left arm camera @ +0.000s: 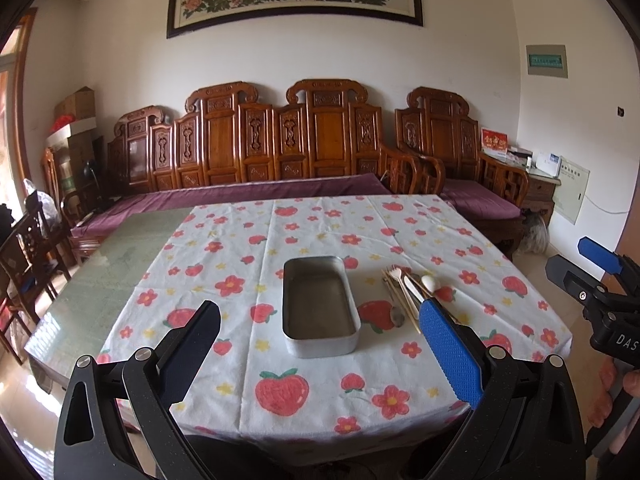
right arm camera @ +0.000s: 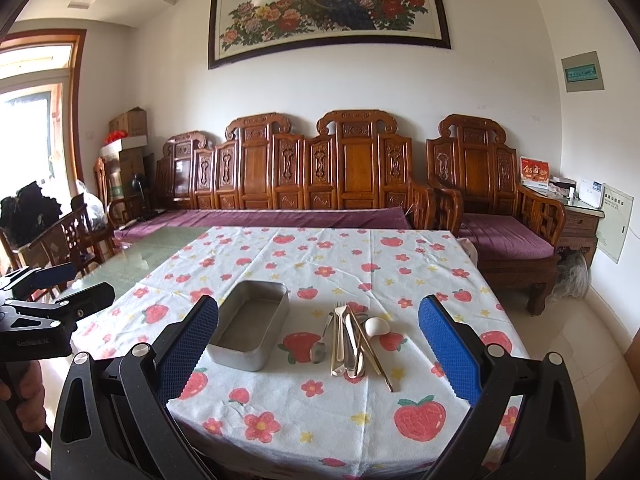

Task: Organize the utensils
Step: 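Reach the right tool into the utensil pile and grasp a wooden chopstick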

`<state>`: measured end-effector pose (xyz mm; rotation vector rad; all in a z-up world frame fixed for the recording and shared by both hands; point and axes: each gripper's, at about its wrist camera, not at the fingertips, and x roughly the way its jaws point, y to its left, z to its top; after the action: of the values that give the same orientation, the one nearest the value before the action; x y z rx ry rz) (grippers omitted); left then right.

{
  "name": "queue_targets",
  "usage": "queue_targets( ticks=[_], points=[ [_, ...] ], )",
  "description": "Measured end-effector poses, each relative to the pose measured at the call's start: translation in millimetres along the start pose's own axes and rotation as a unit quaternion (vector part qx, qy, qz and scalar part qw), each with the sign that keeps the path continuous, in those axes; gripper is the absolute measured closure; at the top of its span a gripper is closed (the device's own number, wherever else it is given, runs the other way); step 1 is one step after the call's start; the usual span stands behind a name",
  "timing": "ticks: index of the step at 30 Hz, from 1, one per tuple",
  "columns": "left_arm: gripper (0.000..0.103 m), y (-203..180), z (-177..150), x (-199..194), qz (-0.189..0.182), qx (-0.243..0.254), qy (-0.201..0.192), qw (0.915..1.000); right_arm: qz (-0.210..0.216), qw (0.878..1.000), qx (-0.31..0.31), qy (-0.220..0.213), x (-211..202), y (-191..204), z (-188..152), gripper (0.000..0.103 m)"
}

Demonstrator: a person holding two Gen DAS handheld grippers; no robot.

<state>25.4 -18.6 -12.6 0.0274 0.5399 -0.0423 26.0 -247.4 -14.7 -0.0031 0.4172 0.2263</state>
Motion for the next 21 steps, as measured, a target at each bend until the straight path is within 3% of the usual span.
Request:
queue_targets(
  ticks=[21],
  points=[
    [0.006, -15.2, -16.8, 105.0, -0.041, 0.031, 0.076, 0.9958, 0.018, 0.997, -0.002, 0.072, 115.0, -51.8, -5.8, 0.006]
  ],
)
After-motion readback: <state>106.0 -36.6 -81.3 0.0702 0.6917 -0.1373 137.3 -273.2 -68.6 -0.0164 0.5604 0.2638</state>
